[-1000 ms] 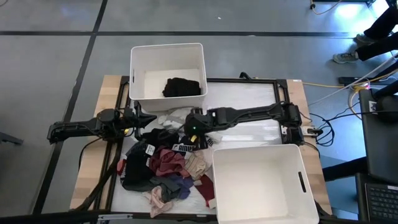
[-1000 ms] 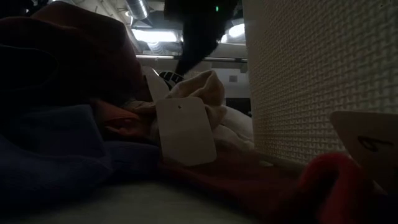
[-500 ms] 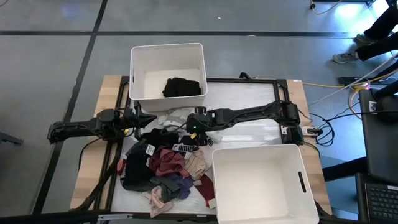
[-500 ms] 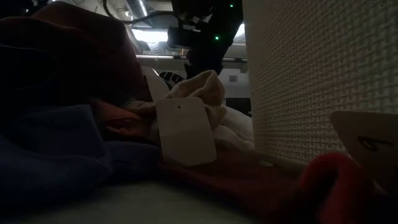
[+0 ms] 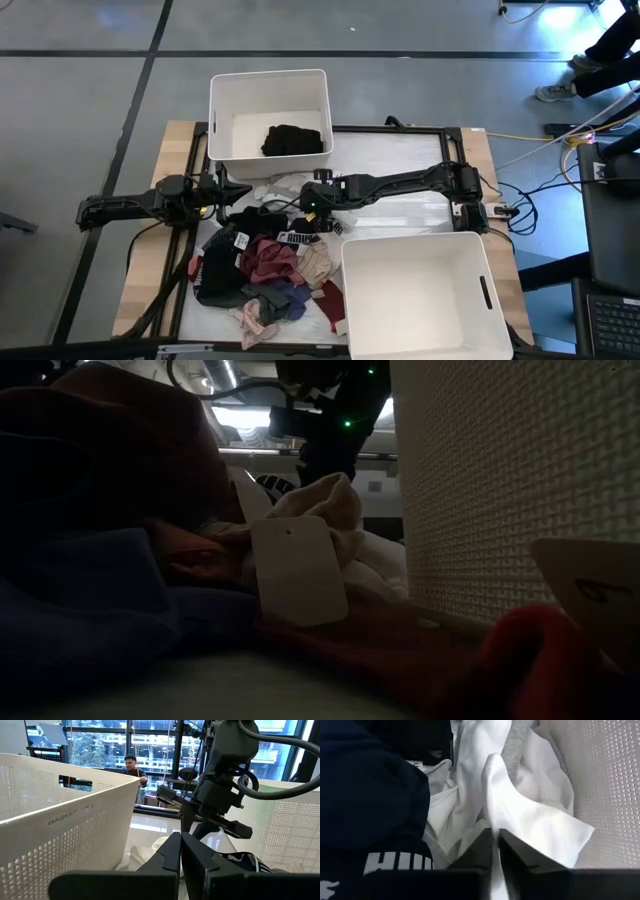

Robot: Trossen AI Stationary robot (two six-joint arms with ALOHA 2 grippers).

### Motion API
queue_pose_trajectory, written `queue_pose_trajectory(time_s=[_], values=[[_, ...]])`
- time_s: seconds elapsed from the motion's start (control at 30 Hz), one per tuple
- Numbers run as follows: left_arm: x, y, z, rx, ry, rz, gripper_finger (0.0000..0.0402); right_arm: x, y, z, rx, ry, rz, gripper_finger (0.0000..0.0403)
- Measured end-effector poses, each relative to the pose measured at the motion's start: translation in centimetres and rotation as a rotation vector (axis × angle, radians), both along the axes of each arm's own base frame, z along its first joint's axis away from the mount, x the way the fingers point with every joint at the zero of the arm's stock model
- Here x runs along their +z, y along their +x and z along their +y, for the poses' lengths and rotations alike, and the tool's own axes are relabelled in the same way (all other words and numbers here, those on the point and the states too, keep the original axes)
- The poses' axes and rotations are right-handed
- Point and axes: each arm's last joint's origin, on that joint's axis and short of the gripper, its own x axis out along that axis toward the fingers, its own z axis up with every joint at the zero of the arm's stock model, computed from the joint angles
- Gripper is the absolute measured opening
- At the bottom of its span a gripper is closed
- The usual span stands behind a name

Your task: Sort clothes

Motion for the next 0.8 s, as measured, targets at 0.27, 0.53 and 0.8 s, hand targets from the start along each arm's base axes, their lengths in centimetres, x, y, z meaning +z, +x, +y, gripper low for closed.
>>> queue_pose_trajectory(time_s=[0.27,0.53,0.8], values=[[0.0,0.0,0.0,0.0,0.0,0.0,0.0004,1.9,-0.1,0.4,-0.003,0.035,0.027,0.0064],[0.0,0.0,0.0,0.0,0.0,0.001,0.0004,4.2,-0.6,2.5,0.137,0.239,0.082,0.0187],[0.0,0.0,0.0,-0.001,0.0,0.0,0.0004,2.3,-0.6,5.4,0.272,0.25,0.123,0.0227]])
